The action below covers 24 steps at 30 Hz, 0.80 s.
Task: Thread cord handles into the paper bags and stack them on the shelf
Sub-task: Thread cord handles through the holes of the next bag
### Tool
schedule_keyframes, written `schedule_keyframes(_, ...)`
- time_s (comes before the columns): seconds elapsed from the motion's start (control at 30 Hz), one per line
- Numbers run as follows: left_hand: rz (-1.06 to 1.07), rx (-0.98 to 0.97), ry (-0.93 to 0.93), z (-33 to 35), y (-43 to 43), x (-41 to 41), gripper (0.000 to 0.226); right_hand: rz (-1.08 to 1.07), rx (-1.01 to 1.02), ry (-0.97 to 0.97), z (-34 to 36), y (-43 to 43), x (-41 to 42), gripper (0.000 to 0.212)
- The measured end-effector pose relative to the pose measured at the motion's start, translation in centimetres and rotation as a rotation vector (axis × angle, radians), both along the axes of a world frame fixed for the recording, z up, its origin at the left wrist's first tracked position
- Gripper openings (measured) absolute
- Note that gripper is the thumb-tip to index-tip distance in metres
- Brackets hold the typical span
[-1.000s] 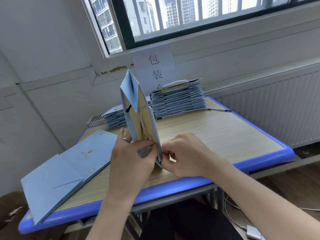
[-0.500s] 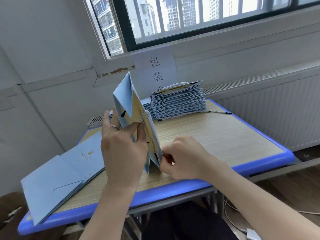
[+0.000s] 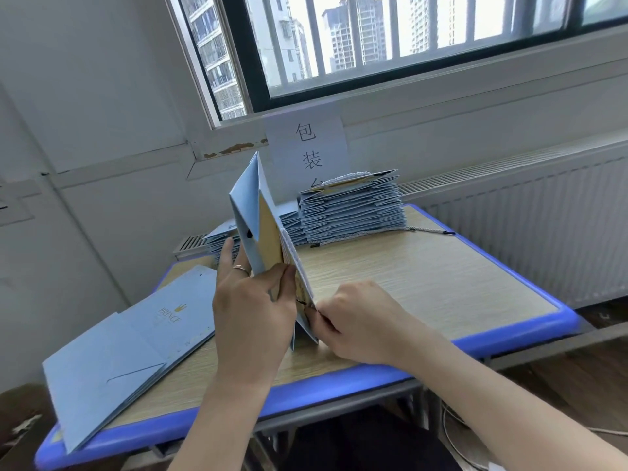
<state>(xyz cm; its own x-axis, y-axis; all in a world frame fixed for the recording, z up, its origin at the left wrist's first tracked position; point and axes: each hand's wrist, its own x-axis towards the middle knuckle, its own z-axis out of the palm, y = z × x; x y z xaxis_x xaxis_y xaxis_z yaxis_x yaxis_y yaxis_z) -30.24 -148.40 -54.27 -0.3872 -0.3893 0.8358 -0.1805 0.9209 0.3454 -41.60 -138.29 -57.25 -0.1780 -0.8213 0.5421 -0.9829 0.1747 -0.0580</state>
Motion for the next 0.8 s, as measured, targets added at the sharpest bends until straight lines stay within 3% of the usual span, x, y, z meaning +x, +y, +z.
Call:
schedule_keyframes(0.2, 0.057, 0.045, 0.028, 0.0, 0.1, 0.6, 0.014, 0.041, -0.004, -0.004, 0.0, 0.0, -0.1, 0.051)
schedule_keyframes(0.43, 0.076, 0.122, -0.094, 0.3, 0.2, 0.9, 0.016, 0.085, 0.031, -0.029, -0.1, 0.4, -0.1, 0.040)
schedule_keyframes(0.63, -0.046, 0.235, -0.218, 0.3, 1.2, 1.5, 0.016, 0.112, 0.037, -0.026, -0.1, 0.2, -0.2, 0.036)
schedule_keyframes(0.8, -0.086, 0.359, -0.295, 0.9, 1.5, 1.8, 0.037, 0.111, 0.060, -0.027, 0.0, 0.2, -0.2, 0.035)
